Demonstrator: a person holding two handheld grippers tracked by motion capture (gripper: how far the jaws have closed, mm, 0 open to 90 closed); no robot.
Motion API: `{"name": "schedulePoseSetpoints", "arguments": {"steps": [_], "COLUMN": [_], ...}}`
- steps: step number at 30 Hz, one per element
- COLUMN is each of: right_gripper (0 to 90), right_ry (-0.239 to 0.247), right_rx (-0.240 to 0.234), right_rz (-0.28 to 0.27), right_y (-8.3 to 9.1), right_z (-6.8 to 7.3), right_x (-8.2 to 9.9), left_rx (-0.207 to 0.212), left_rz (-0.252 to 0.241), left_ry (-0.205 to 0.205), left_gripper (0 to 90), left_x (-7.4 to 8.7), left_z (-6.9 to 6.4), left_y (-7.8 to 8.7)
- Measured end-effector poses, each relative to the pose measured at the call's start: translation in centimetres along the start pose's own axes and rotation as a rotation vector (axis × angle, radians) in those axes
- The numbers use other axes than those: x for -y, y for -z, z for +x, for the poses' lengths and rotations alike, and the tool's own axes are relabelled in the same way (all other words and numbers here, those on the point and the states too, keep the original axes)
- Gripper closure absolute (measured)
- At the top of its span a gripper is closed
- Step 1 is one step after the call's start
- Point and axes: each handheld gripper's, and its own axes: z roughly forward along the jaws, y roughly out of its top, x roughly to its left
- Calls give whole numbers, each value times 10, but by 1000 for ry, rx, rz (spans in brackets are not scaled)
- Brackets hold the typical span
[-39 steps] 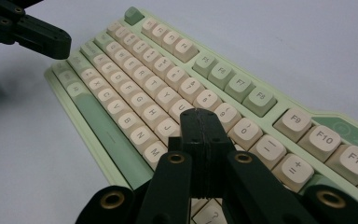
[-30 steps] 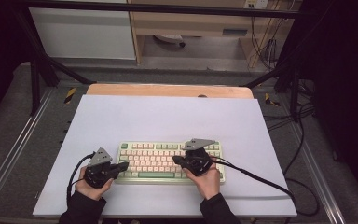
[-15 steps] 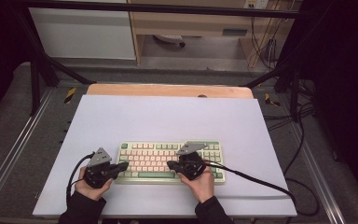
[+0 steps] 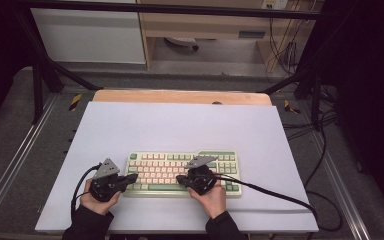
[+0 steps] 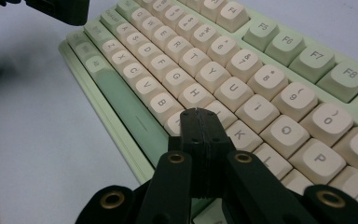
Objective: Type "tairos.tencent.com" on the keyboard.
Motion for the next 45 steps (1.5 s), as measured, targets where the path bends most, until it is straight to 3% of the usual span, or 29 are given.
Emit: {"name": "schedulePoseSetpoints", "arguments": {"steps": [9,15,21,29,32,39,45], "right_gripper": [900,892,837,569,452,229,70], "right_ry": [6,14,-19,-58,-61,-133,-160], "right_rx": [0,22,55,106,120,148,179], "right_rz": [-2,-46,-73,-83,-91,-100,-115], "right_y": [2,24,47,76,86,110,125], "right_z": [0,-5,-21,-43,-51,-73,-88], "right_x": [0,-6,1,16,24,48,71], "left_rx": [0,-4,-16,-44,-48,-54,-60], "left_rz": [-4,-8,-34,-38,-41,-36,-5], "left_ry": [1,-2,6,-2,-2,-7,-23], "left_gripper": [899,897,797,470,396,184,88], "left_x": [0,-1,-2,-4,-4,0,7], "left_z": [0,0,4,11,15,22,28], "left_y": [1,3,9,14,16,19,18]}}
